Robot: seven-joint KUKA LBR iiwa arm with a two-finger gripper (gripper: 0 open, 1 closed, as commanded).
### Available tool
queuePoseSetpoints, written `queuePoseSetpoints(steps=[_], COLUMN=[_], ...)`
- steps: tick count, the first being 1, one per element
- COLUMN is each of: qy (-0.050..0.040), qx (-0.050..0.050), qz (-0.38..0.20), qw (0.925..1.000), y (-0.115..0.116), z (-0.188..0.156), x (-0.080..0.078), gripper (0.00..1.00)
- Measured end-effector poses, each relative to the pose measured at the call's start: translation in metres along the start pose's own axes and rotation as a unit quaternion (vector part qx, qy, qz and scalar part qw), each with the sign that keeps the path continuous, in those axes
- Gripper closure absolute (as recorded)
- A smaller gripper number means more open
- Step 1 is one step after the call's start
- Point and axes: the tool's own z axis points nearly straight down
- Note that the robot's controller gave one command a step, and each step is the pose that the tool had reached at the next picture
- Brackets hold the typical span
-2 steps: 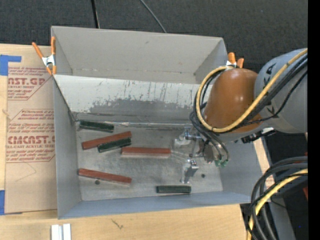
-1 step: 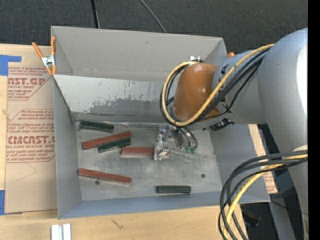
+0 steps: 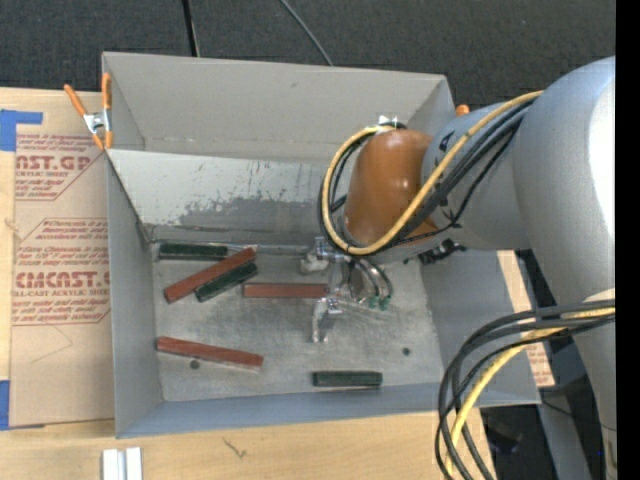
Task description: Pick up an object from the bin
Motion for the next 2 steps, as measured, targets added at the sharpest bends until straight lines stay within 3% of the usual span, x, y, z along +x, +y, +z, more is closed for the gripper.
queuePoseSetpoints(steps=[1, 2], qy=[-0.0024, -0.0025], qx=[0.0, 0.0], qz=[0.0, 0.0], qw=[1.0, 1.0], y=[-0.0001, -0.0001], z=[-0.0021, -0.0021], x=[-0.0016, -0.0016], gripper=[1.0, 1.0])
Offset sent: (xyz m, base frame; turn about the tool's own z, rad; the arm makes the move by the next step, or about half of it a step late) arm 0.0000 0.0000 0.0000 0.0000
